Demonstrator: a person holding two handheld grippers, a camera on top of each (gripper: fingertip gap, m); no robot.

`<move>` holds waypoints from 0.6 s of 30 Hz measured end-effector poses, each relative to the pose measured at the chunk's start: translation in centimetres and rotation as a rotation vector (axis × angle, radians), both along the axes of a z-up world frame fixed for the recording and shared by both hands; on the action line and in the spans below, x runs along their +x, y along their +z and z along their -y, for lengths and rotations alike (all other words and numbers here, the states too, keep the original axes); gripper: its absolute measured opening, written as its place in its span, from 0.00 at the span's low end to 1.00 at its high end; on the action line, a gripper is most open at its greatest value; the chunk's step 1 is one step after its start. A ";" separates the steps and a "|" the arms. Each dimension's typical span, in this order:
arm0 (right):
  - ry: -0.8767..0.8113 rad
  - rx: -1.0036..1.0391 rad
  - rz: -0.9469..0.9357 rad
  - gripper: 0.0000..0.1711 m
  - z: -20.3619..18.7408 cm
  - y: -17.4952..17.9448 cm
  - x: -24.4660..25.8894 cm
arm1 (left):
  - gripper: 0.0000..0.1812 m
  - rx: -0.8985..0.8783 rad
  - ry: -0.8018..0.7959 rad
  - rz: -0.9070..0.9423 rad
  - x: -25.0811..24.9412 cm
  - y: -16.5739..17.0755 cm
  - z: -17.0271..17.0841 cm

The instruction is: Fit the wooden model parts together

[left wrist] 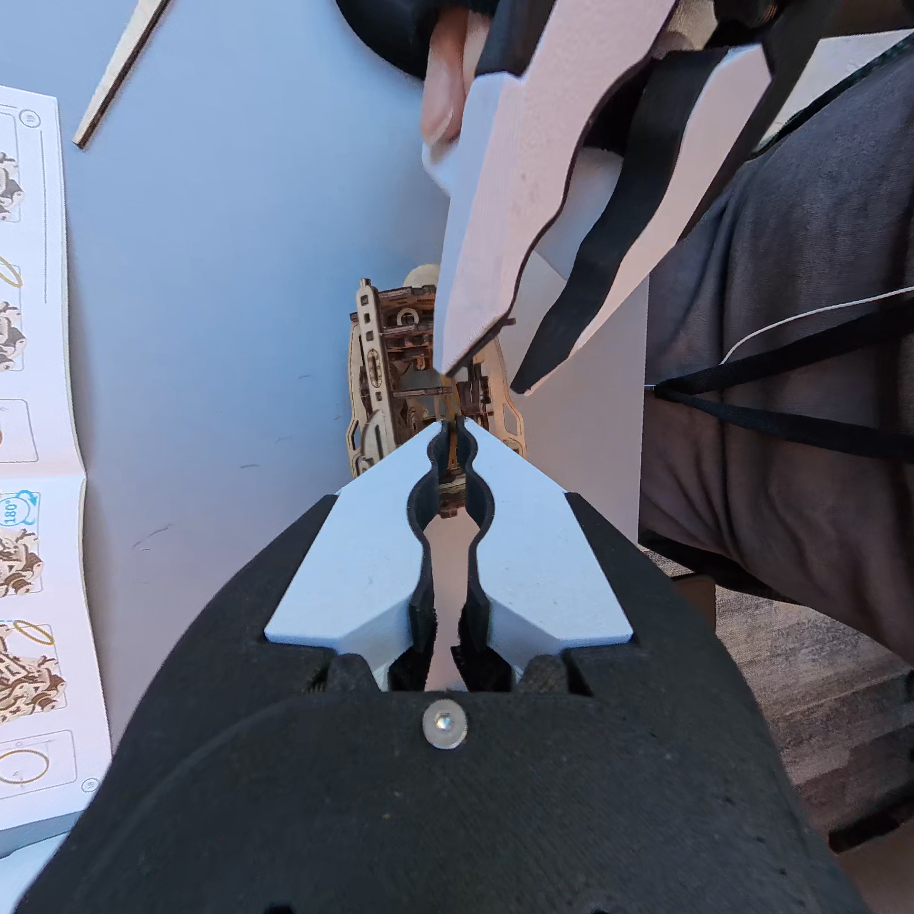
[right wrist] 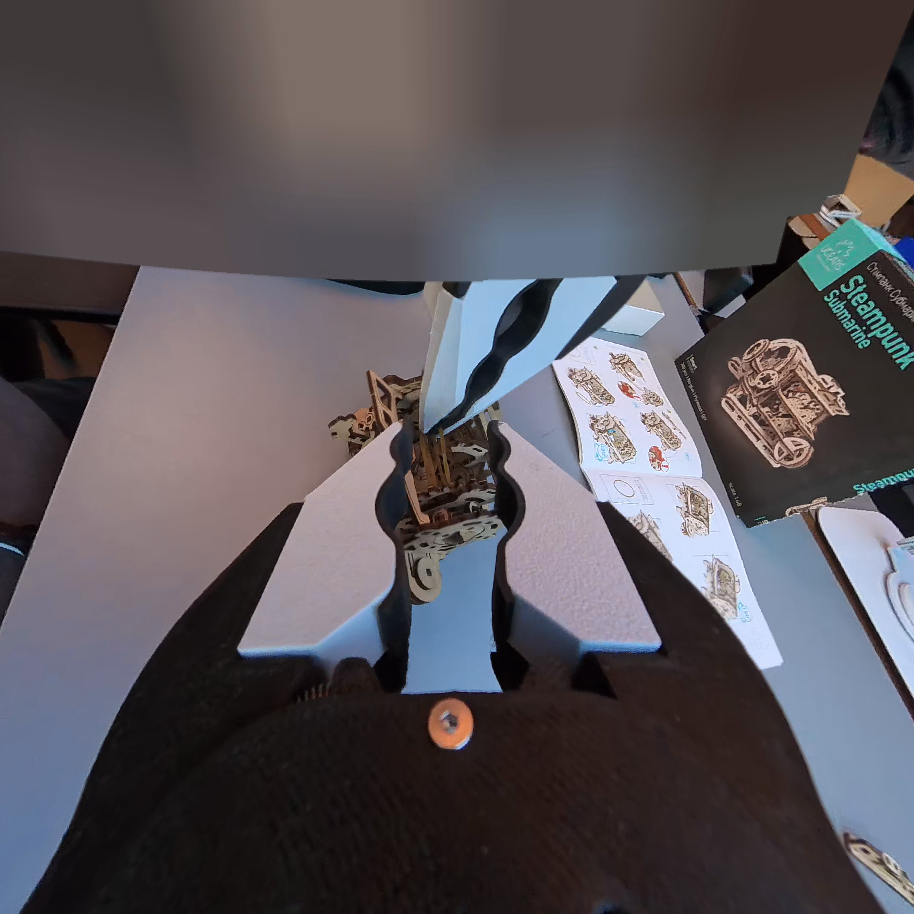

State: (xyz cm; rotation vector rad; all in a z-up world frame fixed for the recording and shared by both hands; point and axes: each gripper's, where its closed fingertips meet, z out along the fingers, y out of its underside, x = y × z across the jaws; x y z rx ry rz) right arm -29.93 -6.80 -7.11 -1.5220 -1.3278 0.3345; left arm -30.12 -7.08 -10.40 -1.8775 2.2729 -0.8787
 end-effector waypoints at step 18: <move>-0.015 -0.080 0.087 0.08 -0.3 -2.5 0.6 | 0.00 -0.021 0.018 0.043 -0.3 0.6 0.6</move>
